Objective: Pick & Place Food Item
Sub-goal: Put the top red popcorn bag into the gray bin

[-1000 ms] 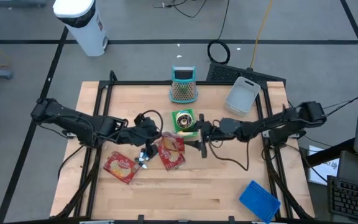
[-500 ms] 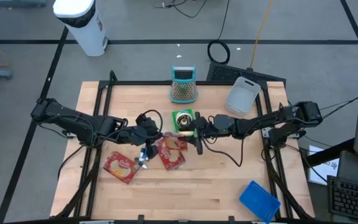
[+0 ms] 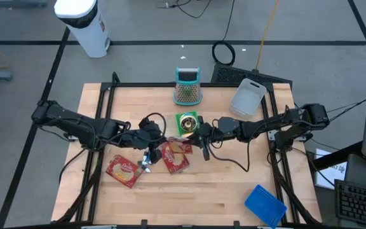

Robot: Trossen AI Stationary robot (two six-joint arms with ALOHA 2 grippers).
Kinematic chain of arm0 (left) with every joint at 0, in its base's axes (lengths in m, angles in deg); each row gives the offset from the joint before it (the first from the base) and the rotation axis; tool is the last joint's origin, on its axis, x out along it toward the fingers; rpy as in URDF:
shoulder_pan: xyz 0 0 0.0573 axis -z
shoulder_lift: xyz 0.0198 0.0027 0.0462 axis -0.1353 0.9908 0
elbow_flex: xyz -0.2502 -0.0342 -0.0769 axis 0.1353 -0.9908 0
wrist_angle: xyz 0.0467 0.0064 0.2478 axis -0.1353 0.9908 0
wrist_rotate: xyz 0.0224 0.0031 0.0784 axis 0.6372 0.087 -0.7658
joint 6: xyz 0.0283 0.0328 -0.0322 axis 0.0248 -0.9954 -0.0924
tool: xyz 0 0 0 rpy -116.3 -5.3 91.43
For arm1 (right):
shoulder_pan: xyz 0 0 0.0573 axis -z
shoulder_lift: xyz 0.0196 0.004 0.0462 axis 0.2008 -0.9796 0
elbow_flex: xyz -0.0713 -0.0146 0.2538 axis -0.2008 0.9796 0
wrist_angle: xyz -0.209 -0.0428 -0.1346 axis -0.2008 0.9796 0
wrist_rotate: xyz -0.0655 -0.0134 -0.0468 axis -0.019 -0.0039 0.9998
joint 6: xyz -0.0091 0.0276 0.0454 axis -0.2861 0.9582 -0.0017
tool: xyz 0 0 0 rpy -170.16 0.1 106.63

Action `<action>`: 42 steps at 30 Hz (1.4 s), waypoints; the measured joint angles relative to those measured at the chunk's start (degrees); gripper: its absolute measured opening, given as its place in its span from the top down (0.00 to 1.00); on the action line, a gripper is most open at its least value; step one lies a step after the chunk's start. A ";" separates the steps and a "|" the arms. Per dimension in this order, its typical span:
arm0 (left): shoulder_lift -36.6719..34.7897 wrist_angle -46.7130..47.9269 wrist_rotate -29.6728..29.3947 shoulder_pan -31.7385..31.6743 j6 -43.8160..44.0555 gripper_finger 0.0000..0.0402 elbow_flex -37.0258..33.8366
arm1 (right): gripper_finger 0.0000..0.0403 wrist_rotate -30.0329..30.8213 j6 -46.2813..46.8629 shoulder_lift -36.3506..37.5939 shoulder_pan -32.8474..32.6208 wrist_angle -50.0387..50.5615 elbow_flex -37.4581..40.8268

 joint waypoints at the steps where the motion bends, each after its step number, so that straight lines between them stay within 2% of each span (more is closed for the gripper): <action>1: 0.00 -0.06 -0.24 -0.17 -0.41 0.92 0.00 | 0.98 0.02 -0.05 0.00 -0.06 0.00 0.00; 7: -2.68 -5.26 -1.84 -1.32 -4.66 0.70 -0.11 | 0.98 -0.25 -0.07 0.13 -0.34 -0.15 0.00; 11: -6.88 -6.68 -2.98 -1.45 -6.93 0.60 0.00 | 0.98 -0.70 -0.10 0.29 -0.43 1.70 0.15; 14: -9.70 -6.17 -6.64 -0.71 -8.76 0.55 0.02 | 0.98 -0.39 -0.59 1.34 -0.40 1.68 0.09; 17: -12.39 -5.49 -13.15 0.77 -10.60 0.51 0.02 | 0.98 -0.32 -0.72 3.63 -0.38 3.02 1.24; 22: -15.41 -2.67 -20.96 4.07 -12.16 0.49 -0.42 | 0.98 0.32 -0.99 10.71 0.44 2.21 5.20; 24: -16.74 -1.39 -22.59 5.57 -12.79 0.49 -1.48 | 0.98 2.66 -1.38 14.33 0.91 2.92 7.99; 28: -21.02 -2.51 -23.62 7.65 -15.03 0.51 -5.83 | 0.98 8.45 -1.62 22.86 3.25 7.96 12.20; 32: -26.67 -5.39 -22.97 8.72 -16.50 0.52 -12.82 | 0.98 10.72 -1.60 30.97 7.66 17.30 13.61; 37: -34.96 -13.33 -22.78 8.93 -17.61 0.52 -22.32 | 0.98 10.29 -2.19 38.81 15.10 24.51 13.70; 42: -41.82 -20.85 -22.20 8.93 -20.10 0.52 -29.66 | 0.98 1.94 -3.16 43.44 23.32 25.17 14.92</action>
